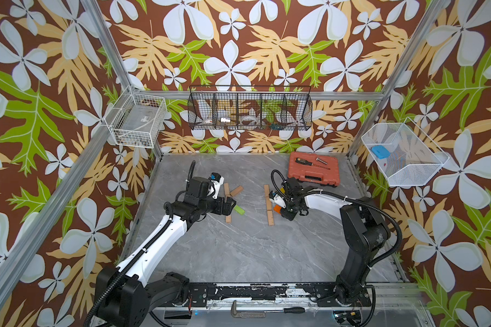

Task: Assemble the letter k with building blocks
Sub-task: Assemble the building block at the center of the board.

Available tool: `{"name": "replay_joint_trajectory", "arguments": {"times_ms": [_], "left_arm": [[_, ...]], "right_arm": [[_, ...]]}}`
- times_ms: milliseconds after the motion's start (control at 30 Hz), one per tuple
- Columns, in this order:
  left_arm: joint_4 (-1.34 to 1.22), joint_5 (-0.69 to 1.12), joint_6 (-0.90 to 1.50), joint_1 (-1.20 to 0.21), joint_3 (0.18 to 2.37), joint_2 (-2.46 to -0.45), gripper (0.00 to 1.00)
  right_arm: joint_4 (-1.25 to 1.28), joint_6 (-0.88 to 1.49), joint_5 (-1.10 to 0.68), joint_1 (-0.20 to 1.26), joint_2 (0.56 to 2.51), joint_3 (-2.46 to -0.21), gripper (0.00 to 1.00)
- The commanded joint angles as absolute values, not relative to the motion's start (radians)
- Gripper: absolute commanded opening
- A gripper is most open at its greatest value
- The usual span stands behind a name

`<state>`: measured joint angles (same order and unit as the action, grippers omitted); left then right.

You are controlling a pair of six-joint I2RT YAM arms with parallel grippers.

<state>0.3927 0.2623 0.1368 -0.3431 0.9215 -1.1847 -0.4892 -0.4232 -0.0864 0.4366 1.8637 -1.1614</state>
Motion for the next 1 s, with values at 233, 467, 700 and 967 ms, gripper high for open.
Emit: {"name": "replay_joint_trajectory", "arguments": {"times_ms": [233,467,700,967], "left_arm": [[0.4,0.256,0.132,-0.344,0.925,-1.187,0.95],[0.4,0.254,0.132,-0.344,0.925,-1.187,0.95],[0.402,0.254,0.13,-0.344,0.925,-1.187,0.95],[0.402,0.254,0.127,-0.344,0.924,-1.186,0.95]], "right_arm": [[-0.491,-0.428,-0.091,0.437,1.888,-1.168,0.2],[-0.477,-0.419,-0.104,0.439,1.887,-1.157,0.23],[-0.486,-0.426,-0.098,0.438,1.882,-1.155,0.27],[-0.49,-0.436,-0.11,0.438,1.873,-1.15,0.33]]}}
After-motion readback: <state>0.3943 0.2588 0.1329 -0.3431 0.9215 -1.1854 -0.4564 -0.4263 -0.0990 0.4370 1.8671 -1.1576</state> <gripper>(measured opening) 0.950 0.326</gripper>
